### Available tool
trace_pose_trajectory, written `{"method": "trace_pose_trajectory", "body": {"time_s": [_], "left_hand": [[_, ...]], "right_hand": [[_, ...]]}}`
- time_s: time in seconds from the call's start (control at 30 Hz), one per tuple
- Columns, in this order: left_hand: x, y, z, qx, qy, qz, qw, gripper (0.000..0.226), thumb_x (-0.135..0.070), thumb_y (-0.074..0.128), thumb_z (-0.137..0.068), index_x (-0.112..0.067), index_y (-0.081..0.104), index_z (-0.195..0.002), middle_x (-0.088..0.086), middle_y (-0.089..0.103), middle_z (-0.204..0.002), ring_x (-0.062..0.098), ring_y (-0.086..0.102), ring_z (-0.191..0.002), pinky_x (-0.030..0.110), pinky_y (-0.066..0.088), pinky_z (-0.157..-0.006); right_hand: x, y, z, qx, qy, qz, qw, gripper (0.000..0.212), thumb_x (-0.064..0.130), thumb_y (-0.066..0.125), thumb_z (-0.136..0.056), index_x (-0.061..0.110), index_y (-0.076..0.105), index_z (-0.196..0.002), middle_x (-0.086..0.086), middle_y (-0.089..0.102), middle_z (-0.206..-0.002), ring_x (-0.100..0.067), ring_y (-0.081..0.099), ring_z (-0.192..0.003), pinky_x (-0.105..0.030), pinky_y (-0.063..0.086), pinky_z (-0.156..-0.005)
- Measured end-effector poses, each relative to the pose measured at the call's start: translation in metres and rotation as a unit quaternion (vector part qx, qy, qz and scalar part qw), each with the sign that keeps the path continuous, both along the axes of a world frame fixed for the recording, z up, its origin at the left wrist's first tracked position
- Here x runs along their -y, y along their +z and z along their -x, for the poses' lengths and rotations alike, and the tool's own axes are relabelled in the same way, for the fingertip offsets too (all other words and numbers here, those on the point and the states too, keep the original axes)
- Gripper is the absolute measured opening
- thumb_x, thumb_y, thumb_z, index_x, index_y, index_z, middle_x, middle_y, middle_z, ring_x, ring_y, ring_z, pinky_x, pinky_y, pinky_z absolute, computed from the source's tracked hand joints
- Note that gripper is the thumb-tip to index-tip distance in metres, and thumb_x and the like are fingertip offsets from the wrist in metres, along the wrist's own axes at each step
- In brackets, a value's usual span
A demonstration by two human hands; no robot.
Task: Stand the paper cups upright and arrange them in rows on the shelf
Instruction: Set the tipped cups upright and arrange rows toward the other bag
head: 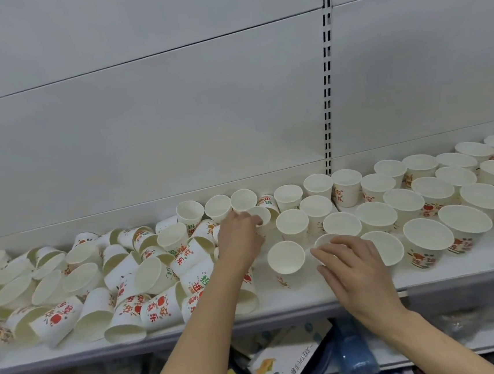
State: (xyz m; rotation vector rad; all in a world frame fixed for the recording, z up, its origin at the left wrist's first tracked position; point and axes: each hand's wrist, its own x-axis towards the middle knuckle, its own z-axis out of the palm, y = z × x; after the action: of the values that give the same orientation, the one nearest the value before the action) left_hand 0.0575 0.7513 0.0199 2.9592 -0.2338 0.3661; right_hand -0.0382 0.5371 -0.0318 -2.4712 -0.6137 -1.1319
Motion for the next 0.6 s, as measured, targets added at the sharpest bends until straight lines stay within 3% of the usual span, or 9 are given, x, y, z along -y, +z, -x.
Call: {"method": "trace_pose_trajectory", "body": {"time_s": [0.07,0.17,0.3,0.33,0.4,0.47,0.53,0.6], "left_hand": [[-0.004,-0.006,-0.004,0.017,-0.034,-0.058,0.998,0.025,-0.021,0.055,-0.088,-0.022,0.071,-0.106,-0.002,0.068,-0.102,0.023,0.046,-0.102,0.029,0.029,-0.074],[-0.012,-0.006,0.002,0.023,-0.059,-0.081,0.995,0.023,-0.017,0.053,-0.088,-0.022,0.073,-0.099,0.0,0.069,-0.094,0.024,0.048,-0.1,0.031,0.029,-0.079],[-0.018,0.0,0.019,0.03,-0.088,-0.117,0.989,0.012,-0.017,0.073,-0.073,-0.028,0.075,-0.079,-0.007,0.068,-0.076,0.02,0.053,-0.08,0.03,0.036,-0.07],[-0.019,-0.002,0.022,0.038,-0.098,-0.102,0.989,0.015,-0.018,0.071,-0.074,-0.029,0.075,-0.084,-0.008,0.07,-0.082,0.02,0.054,-0.082,0.031,0.037,-0.071],[-0.02,-0.002,0.035,-0.006,-0.118,-0.016,0.993,0.033,-0.024,0.052,-0.088,-0.028,0.067,-0.117,-0.006,0.064,-0.121,0.023,0.053,-0.109,0.034,0.039,-0.089],[-0.012,0.001,0.053,-0.039,-0.123,0.071,0.989,0.058,-0.049,0.026,-0.094,-0.025,0.042,-0.144,-0.006,0.036,-0.152,0.022,0.032,-0.14,0.035,0.026,-0.112],[-0.001,-0.005,0.066,-0.071,-0.129,0.064,0.987,0.084,-0.073,0.002,-0.087,-0.024,0.01,-0.155,-0.007,0.001,-0.161,0.017,-0.003,-0.149,0.034,0.001,-0.12],[0.009,-0.019,0.071,-0.083,-0.125,0.034,0.988,0.096,-0.078,-0.005,-0.079,-0.02,0.001,-0.155,-0.002,-0.011,-0.16,0.022,-0.015,-0.148,0.037,-0.011,-0.118]], "right_hand": [[-0.007,0.008,-0.01,0.002,-0.014,-0.032,0.999,0.024,0.026,0.056,-0.09,0.014,0.073,-0.102,0.003,0.069,-0.1,-0.024,0.054,-0.097,-0.031,0.036,-0.083],[-0.015,0.029,-0.039,0.002,-0.028,-0.058,0.998,0.021,0.028,0.058,-0.088,0.017,0.074,-0.097,0.006,0.069,-0.09,-0.023,0.054,-0.088,-0.03,0.034,-0.077],[-0.037,0.064,-0.101,-0.083,-0.042,-0.022,0.995,0.012,0.032,0.064,-0.082,0.024,0.073,-0.079,0.007,0.068,-0.075,-0.025,0.052,-0.08,-0.037,0.035,-0.075],[-0.044,0.07,-0.116,-0.112,-0.048,0.005,0.992,0.009,0.03,0.067,-0.081,0.025,0.074,-0.079,0.006,0.069,-0.076,-0.026,0.053,-0.082,-0.038,0.035,-0.077],[-0.06,0.077,-0.142,-0.181,-0.055,0.079,0.979,0.011,0.031,0.066,-0.084,0.026,0.074,-0.088,0.005,0.07,-0.085,-0.025,0.051,-0.092,-0.037,0.029,-0.083],[-0.07,0.074,-0.164,-0.229,-0.066,0.151,0.959,0.017,0.034,0.062,-0.085,0.029,0.073,-0.097,0.005,0.068,-0.094,-0.022,0.047,-0.101,-0.033,0.024,-0.087],[-0.078,0.067,-0.178,-0.248,-0.075,0.202,0.944,0.02,0.034,0.061,-0.082,0.029,0.072,-0.098,0.005,0.067,-0.096,-0.022,0.046,-0.103,-0.032,0.023,-0.087],[-0.08,0.06,-0.185,-0.247,-0.079,0.233,0.937,0.019,0.034,0.062,-0.08,0.026,0.073,-0.093,0.004,0.066,-0.092,-0.022,0.046,-0.1,-0.032,0.023,-0.086]]}}
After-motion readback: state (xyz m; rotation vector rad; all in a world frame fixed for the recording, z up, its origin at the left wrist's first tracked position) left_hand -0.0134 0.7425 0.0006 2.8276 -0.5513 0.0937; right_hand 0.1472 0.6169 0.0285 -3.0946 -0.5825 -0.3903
